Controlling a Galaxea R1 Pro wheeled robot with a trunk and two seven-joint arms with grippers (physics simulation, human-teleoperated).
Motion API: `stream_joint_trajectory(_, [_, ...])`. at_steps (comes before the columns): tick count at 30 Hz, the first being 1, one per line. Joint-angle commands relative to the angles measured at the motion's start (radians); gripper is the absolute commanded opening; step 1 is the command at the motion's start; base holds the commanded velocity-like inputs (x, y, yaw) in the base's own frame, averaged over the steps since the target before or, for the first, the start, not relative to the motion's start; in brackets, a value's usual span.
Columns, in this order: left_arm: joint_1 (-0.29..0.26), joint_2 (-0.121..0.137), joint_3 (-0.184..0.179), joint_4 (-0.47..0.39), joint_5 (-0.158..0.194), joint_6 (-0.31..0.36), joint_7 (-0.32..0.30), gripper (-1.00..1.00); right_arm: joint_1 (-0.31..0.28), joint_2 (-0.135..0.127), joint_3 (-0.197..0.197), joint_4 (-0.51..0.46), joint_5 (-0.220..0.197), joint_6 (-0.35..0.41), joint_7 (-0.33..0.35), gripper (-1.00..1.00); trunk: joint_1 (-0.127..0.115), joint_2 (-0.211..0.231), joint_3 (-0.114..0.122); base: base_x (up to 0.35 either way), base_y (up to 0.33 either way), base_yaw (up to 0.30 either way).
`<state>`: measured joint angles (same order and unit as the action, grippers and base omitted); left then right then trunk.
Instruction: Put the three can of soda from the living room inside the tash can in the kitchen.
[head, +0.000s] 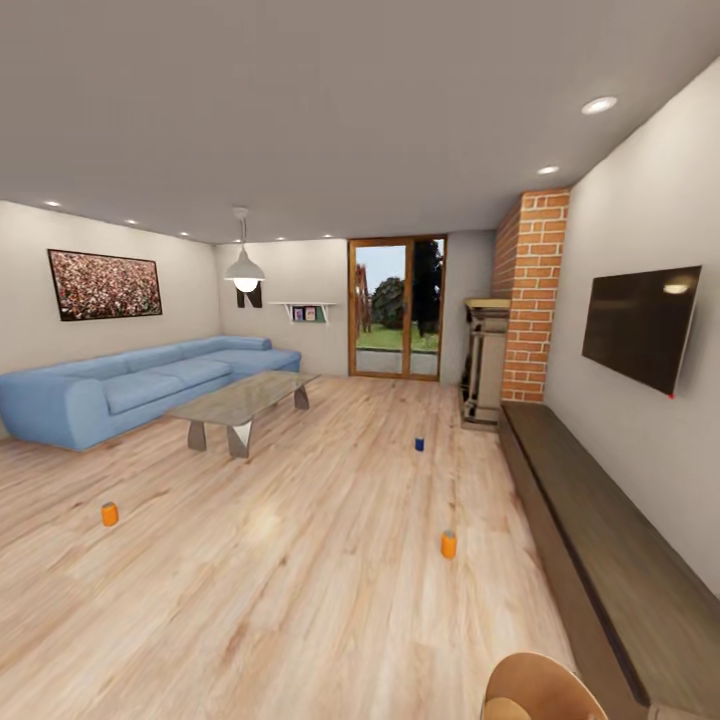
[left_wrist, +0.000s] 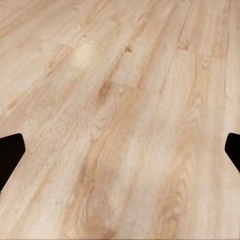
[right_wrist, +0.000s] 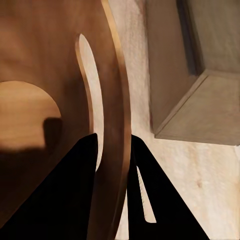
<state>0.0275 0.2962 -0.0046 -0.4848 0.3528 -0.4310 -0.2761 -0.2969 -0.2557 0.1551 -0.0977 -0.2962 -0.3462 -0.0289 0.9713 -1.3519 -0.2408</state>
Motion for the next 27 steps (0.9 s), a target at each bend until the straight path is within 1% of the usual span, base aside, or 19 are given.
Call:
stream_joint_trajectory(1, [0.000, 0.000, 0.000, 0.000, 0.000, 0.000, 0.000, 1.00, 0.001, 0.001, -0.013, -0.002, 0.002, -0.011, 0.009, -1.00, 0.000, 0.000, 0.000, 0.306, 0.141, 0.000])
stream_joint_trajectory(12, [0.000, 0.000, 0.000, 0.000, -0.001, 0.000, 0.000, 1.00, 0.004, 0.001, -0.012, -0.002, 0.003, -0.017, 0.009, -1.00, 0.000, 0.000, 0.000, 0.293, 0.155, 0.000])
stream_joint_trajectory(27, [0.000, 0.001, 0.000, 0.000, 0.000, 0.000, -0.001, 1.00, 0.004, 0.005, -0.010, -0.002, 0.002, -0.011, 0.011, -1.00, 0.000, 0.000, 0.000, 0.239, 0.210, 0.000])
